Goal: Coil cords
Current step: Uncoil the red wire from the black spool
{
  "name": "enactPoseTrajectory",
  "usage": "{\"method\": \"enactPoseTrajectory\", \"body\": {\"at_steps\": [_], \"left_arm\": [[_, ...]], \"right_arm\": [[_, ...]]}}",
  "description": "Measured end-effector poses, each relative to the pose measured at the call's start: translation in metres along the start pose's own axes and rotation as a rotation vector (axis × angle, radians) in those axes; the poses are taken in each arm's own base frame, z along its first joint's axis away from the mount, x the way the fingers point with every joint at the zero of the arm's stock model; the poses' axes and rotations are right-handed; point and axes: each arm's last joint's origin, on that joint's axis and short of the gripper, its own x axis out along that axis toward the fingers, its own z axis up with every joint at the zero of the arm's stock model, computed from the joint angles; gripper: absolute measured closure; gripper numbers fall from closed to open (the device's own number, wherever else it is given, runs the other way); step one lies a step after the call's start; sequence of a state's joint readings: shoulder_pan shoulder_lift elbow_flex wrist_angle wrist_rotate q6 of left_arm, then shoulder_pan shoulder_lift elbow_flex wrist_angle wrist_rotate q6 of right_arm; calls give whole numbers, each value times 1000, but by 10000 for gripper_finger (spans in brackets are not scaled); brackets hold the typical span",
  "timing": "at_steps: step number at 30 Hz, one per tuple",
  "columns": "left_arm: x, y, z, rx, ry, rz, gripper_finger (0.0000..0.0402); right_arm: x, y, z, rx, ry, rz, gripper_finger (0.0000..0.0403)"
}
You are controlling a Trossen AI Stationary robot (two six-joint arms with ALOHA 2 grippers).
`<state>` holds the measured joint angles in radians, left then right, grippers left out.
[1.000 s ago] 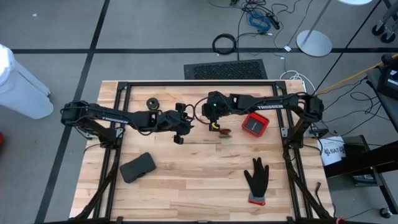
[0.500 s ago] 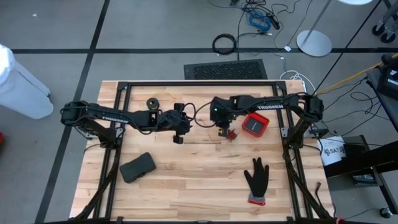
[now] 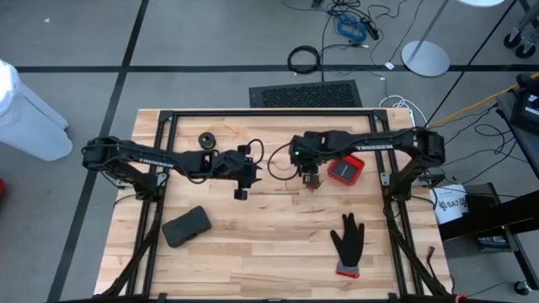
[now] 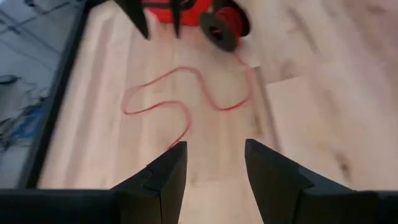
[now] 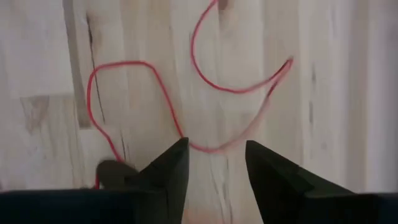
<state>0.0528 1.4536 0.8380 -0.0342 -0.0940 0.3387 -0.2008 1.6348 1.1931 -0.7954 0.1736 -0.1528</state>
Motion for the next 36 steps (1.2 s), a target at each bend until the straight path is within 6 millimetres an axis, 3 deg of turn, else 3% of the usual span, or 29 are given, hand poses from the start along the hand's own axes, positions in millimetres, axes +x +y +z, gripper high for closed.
{"method": "enactPoseTrajectory", "body": {"at_steps": [5, 9, 12, 24, 36], "left_arm": [[4, -5, -4, -57, -121, -64, 233], [11, -8, -8, -76, -169, -74, 233], [18, -10, -12, -103, -192, -70, 233], [62, -40, -28, -149, -176, -159, 233], [73, -48, -25, -167, -277, -152, 233]], "right_arm": [[-28, -10, -14, 26, 6, -1, 272], [-50, -8, -22, -14, -43, 117, 273], [-55, -5, -24, -45, -64, 200, 273], [-4, 9, -41, -147, -51, 305, 273], [14, 8, -50, -155, -100, 309, 274]]}}
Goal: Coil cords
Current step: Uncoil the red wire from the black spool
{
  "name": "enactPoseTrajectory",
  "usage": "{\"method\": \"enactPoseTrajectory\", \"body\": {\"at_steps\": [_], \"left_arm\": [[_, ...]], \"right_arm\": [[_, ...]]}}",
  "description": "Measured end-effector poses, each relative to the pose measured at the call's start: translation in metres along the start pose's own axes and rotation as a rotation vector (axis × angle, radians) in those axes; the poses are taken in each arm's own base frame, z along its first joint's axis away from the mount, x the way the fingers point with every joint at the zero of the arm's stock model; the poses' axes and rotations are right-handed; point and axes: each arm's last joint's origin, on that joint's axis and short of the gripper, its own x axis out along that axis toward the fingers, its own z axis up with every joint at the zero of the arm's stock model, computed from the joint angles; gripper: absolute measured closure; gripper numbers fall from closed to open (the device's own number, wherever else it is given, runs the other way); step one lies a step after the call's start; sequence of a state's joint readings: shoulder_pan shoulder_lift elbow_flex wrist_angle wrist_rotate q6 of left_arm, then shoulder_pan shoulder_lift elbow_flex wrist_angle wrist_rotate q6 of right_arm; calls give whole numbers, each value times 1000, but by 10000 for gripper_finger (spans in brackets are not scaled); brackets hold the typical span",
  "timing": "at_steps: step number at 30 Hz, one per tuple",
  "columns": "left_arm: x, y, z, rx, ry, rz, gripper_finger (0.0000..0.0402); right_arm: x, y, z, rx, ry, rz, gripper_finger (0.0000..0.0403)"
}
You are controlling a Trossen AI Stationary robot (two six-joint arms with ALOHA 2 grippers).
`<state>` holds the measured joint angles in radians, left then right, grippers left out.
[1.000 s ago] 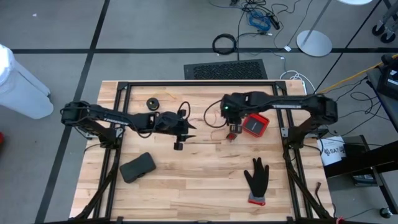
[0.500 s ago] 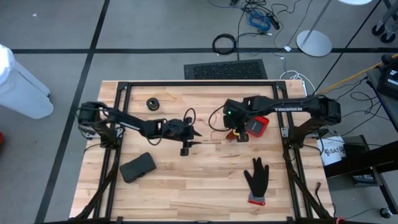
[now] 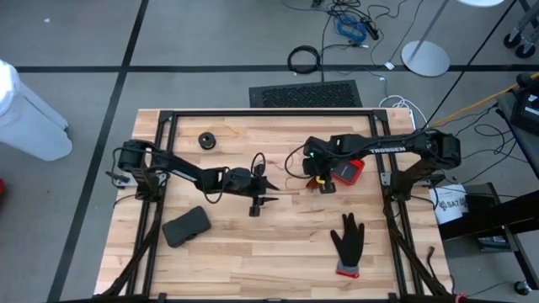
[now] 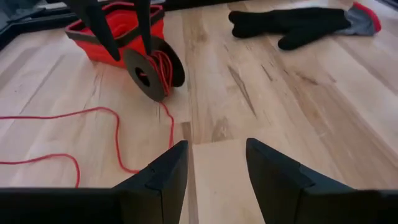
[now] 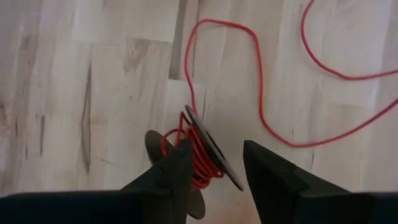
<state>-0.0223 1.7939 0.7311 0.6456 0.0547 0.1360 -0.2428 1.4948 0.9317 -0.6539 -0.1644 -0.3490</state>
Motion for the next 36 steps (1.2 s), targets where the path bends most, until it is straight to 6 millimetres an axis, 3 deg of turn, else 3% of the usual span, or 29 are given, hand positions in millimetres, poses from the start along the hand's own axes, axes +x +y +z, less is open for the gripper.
{"method": "enactPoseTrajectory", "body": {"at_steps": [4, 14, 23, 36], "left_arm": [[0, 0, 1, 0, -11, 2, 233], [0, 0, 3, -24, -26, 6, 233], [0, 4, 2, -26, -13, 134, 233], [-4, 14, 23, 9, -222, 265, 233]], "right_arm": [[1, -2, -1, 11, -13, 28, 294], [15, -4, 1, 5, -2, 70, 396], [7, -5, 8, -10, -43, 30, 402], [-42, 17, 34, -208, -191, -85, 403]]}}
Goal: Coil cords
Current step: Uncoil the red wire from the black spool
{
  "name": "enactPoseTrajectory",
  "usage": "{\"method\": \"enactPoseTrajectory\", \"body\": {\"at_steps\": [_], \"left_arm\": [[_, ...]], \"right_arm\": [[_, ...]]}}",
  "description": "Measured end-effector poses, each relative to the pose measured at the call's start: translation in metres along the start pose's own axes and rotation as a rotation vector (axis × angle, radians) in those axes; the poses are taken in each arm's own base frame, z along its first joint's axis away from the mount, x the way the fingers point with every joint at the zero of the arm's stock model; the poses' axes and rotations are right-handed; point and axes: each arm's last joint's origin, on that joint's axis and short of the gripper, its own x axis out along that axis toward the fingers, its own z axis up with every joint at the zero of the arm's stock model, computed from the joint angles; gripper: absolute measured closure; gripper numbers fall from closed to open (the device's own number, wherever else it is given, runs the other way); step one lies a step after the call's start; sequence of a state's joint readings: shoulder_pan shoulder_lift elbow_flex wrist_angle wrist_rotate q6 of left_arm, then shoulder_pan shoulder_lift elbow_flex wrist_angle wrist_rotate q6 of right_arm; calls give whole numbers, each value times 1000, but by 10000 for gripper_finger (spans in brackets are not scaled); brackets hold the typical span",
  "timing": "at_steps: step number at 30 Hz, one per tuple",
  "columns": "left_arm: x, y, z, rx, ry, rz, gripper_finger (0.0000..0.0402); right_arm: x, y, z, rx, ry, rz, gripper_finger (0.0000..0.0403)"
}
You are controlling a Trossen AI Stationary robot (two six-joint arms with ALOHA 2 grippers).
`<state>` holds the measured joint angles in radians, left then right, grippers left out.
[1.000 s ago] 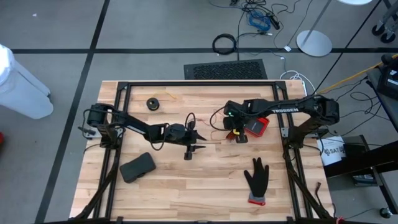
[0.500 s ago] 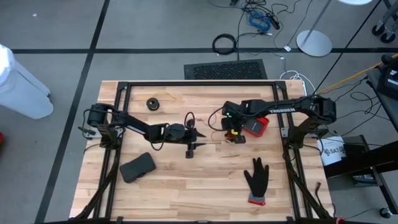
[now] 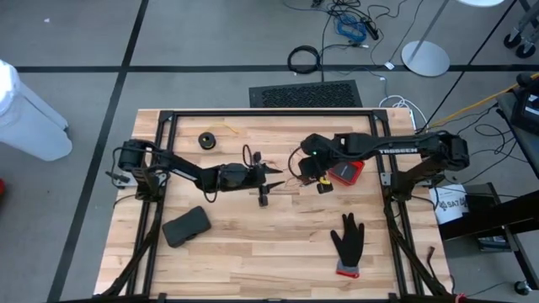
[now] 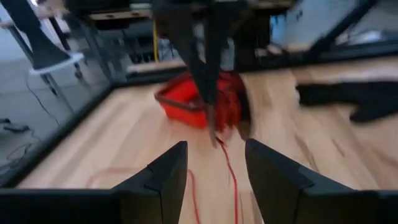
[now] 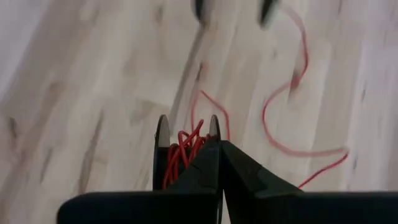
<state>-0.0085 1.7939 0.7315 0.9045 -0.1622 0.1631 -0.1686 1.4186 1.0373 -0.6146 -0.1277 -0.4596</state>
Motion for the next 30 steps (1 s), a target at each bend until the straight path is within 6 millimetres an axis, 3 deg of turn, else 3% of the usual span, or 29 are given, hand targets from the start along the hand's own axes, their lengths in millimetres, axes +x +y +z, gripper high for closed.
{"method": "enactPoseTrajectory", "body": {"at_steps": [8, 20, 30], "left_arm": [[4, 12, 10, -111, -105, -157, 233], [12, 13, 24, -117, -133, -154, 235], [15, 15, 25, -119, -99, -86, 312]], "right_arm": [[-16, 12, 22, -133, -118, -23, 403], [-17, 11, 28, -173, -167, -74, 403], [-17, 10, 29, -176, -168, -91, 403]]}}
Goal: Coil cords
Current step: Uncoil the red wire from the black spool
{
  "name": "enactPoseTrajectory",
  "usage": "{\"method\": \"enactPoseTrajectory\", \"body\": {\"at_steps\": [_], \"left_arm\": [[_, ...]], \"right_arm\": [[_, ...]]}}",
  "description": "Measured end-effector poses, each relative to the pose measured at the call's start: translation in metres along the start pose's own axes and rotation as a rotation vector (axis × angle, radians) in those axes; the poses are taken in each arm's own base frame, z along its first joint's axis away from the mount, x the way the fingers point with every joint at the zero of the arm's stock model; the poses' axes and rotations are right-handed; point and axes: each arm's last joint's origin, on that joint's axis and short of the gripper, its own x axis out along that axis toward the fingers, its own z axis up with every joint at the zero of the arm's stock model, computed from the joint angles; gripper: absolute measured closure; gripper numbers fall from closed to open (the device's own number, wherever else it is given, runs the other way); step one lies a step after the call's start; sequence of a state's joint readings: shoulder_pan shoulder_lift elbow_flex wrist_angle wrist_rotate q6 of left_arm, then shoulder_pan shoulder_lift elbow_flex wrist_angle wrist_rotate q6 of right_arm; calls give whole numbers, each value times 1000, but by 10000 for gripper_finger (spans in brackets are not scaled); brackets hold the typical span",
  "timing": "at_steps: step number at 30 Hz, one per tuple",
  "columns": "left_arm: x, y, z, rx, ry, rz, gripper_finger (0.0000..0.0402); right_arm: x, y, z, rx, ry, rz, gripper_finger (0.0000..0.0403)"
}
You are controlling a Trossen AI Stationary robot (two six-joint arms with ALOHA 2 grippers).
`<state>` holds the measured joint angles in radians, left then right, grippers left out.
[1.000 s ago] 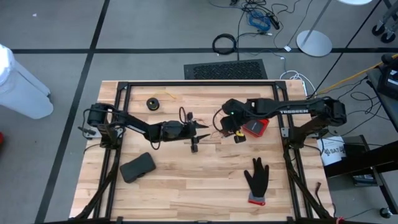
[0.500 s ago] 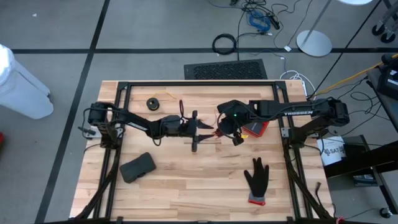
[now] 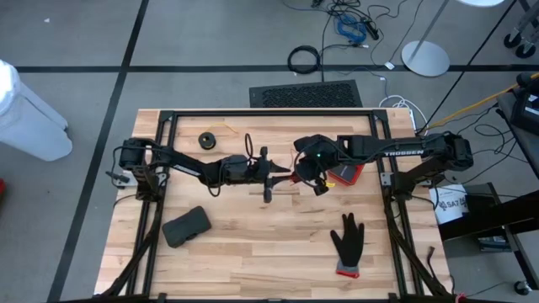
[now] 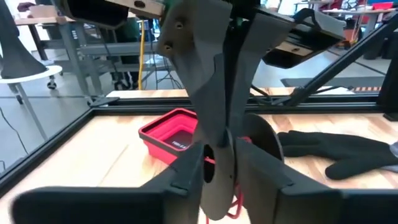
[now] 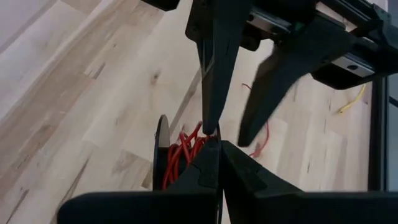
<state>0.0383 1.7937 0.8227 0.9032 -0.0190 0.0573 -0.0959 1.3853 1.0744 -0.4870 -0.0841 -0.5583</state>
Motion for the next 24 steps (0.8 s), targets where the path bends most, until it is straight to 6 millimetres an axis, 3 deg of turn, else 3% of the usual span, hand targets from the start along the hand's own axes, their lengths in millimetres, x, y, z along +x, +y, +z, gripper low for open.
{"method": "enactPoseTrajectory", "body": {"at_steps": [8, 24], "left_arm": [[0, 1, 0, 1, 5, 10, 359], [0, 1, -2, 9, 25, 12, 361]], "right_arm": [[0, -2, 1, -6, -2, -45, 403], [0, -4, 3, 10, -9, -71, 403]]}}
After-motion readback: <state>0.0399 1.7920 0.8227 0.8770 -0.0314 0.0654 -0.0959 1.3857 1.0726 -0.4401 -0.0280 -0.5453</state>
